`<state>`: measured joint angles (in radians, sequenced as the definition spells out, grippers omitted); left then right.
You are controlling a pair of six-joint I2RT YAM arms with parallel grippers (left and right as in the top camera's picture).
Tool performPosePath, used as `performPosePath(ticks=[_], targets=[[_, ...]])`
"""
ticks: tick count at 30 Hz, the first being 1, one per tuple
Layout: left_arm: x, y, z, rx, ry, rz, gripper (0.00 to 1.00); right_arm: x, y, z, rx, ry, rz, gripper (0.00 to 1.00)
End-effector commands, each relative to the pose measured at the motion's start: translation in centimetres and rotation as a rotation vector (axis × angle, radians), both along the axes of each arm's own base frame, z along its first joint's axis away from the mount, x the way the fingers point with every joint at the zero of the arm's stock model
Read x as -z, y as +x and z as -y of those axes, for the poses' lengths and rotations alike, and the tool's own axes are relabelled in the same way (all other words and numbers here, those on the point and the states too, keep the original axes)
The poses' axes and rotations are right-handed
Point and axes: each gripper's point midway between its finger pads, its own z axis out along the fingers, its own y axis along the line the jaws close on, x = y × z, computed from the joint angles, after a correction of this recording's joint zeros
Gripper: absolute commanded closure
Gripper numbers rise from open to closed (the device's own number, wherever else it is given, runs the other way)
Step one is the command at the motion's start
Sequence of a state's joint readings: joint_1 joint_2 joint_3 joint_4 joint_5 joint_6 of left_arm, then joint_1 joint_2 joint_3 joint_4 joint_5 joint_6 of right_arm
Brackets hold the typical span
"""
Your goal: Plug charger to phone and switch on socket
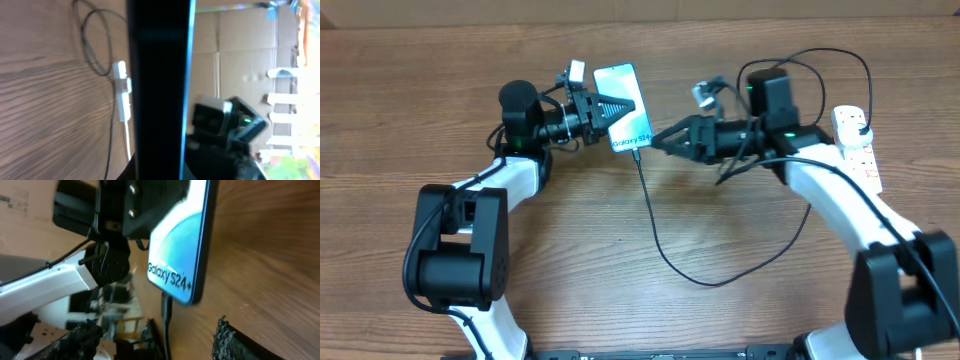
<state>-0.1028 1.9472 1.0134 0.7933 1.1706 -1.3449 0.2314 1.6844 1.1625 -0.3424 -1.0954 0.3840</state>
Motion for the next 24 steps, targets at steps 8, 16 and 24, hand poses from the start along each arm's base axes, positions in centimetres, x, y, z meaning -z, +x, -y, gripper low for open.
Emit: performPosePath(ticks=[8, 16, 24], targets=[[1.8, -0.3, 1.5, 0.086, 0.161, 0.062, 0.96, -0.9, -0.1, 3.9, 0.148, -0.210, 0.107, 0.19], [4.9, 0.7, 0.4, 0.011, 0.428, -0.031, 0.96, 0.7, -0.9, 4.9, 0.166, -0.293, 0.053, 0.14], [7.4, 0.2, -0.1, 0.015, 0.597, -0.039, 0.96, 1.1, -1.2, 5.0, 0.157, -0.308, 0.053, 0.11]])
